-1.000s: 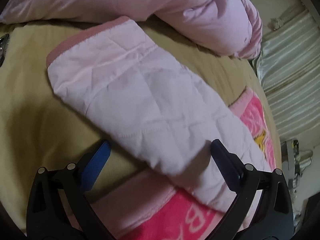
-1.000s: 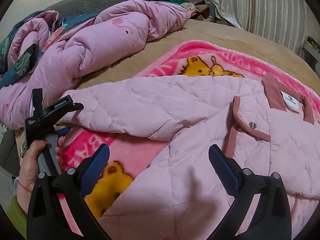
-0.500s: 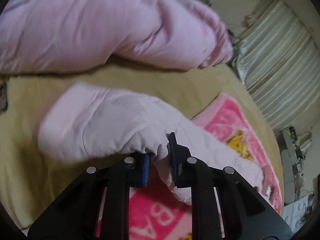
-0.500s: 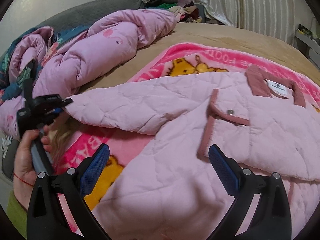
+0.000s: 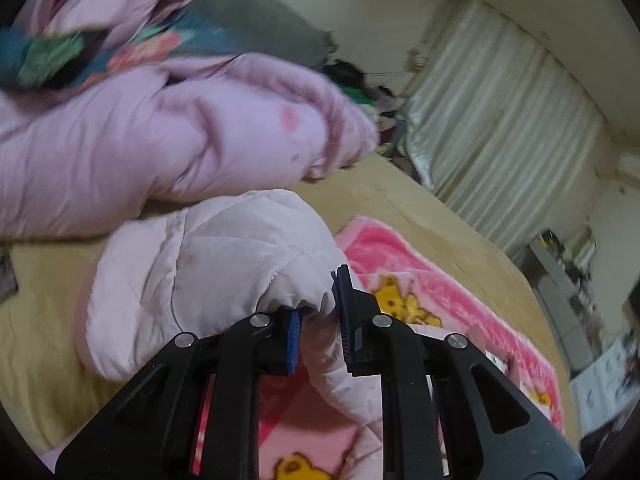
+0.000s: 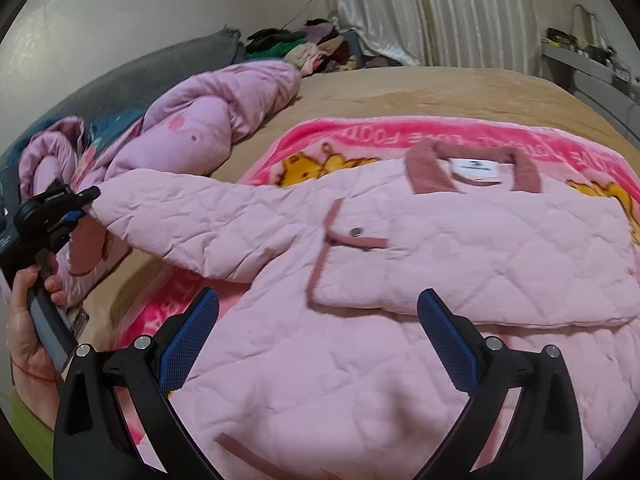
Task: Fold large clothes
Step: 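Grasp the other sleeve cuff with the left tool and lift it, then fold the held sleeve across the jacket body with the left tool, then release the sleeve with the left tool while the right tool grasps the hem trim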
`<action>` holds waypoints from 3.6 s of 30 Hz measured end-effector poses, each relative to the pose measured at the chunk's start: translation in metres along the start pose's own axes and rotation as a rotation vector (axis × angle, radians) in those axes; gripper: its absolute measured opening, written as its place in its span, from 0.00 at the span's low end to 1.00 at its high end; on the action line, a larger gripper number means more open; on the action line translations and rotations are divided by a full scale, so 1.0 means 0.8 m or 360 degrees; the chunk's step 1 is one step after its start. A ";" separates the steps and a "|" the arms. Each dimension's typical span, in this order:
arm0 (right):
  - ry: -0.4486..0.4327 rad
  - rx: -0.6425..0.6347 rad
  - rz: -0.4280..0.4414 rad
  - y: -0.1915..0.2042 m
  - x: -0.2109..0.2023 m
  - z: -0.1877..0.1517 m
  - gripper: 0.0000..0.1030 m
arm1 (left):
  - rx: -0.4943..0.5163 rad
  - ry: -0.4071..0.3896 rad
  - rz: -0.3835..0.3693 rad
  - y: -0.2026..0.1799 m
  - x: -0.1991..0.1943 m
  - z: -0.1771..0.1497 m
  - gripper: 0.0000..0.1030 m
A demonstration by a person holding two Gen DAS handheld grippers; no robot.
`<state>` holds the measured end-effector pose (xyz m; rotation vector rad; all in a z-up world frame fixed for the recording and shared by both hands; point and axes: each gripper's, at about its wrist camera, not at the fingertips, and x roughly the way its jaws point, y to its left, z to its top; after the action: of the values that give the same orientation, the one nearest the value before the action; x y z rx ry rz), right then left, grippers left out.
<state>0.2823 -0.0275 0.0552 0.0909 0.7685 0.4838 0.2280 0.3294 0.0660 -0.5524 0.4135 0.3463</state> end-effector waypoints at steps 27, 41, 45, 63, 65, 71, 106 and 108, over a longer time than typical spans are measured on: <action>-0.0111 0.0432 -0.0344 -0.223 -0.107 -0.042 0.96 | 0.1212 0.0008 -0.0604 -0.290 -0.055 -0.167 0.09; -0.0103 0.0662 -0.0575 -0.333 -0.152 -0.092 0.96 | 0.1966 0.0433 -0.0647 -0.374 -0.009 -0.393 0.11; -0.0095 0.0769 -0.0581 -0.353 -0.158 -0.103 0.96 | 0.2120 0.0418 -0.0582 -0.373 -0.012 -0.418 0.21; -0.0088 0.0706 -0.0438 -0.334 -0.154 -0.090 0.96 | 0.0491 0.0751 -0.0795 -0.250 -0.014 -0.293 0.64; -0.0112 0.0607 -0.0393 -0.314 -0.152 -0.068 0.96 | 0.0501 0.0736 -0.0722 -0.246 -0.009 -0.292 0.34; -0.0069 0.0328 -0.0200 -0.248 -0.138 0.016 0.96 | 0.0599 0.0693 -0.0676 -0.247 -0.008 -0.302 0.06; 0.0836 -0.0465 -0.0222 0.010 0.102 0.147 0.11 | 0.1634 0.0415 -0.0438 -0.317 -0.030 -0.395 0.09; 0.0748 -0.0452 -0.0178 -0.003 0.078 0.159 0.11 | 0.1614 0.0400 -0.0439 -0.316 -0.032 -0.391 0.12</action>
<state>0.4092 0.0104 0.1056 -0.3402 1.1483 0.5092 0.2242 -0.0550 -0.0554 0.3477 0.6773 -0.2185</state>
